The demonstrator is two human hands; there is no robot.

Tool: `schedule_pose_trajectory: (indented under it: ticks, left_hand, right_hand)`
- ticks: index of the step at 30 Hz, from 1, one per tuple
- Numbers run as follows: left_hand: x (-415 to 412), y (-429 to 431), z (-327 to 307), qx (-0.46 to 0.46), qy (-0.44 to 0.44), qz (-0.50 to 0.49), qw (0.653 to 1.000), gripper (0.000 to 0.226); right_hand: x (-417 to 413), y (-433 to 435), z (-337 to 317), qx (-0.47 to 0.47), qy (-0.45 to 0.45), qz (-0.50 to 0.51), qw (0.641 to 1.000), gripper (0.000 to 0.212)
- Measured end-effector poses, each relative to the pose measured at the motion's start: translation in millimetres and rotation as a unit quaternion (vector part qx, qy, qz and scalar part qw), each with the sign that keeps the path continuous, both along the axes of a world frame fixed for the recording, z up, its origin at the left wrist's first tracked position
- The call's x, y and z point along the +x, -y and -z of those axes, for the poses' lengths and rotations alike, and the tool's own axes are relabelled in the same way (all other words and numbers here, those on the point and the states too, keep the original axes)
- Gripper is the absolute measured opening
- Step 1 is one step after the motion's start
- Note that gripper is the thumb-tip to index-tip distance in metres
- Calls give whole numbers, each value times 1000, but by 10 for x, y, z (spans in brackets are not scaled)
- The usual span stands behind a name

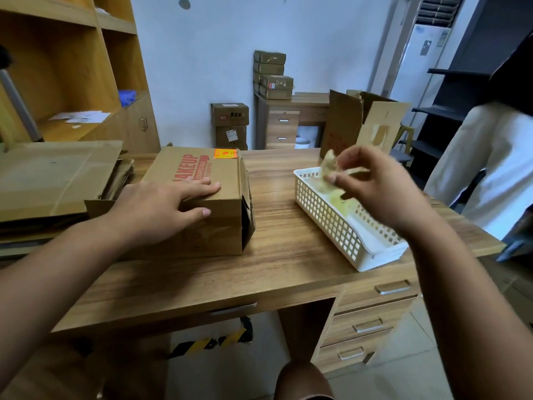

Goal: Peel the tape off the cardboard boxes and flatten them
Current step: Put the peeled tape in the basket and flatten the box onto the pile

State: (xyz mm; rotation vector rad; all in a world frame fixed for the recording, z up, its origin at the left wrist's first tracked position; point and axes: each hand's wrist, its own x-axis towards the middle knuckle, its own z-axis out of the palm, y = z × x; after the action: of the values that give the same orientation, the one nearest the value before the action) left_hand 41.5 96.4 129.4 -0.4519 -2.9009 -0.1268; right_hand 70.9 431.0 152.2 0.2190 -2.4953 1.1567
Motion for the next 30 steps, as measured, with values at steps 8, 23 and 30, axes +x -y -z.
schedule_pose_trajectory:
  ticks: [8,23,30]
  left_hand:
    - [-17,-1,8,-1,-4,1,1000,52]
    - [-63,0,23,-9,-12,-9,1000,53]
    - [-52,5,22,-11,-19,-8,1000,52]
  right_hand:
    - [-577,-432,74,49,70,117,989,30]
    - [-632,-406,163,311,249,40,916,45]
    - [-594,-417,28,325,357,9,876,71]
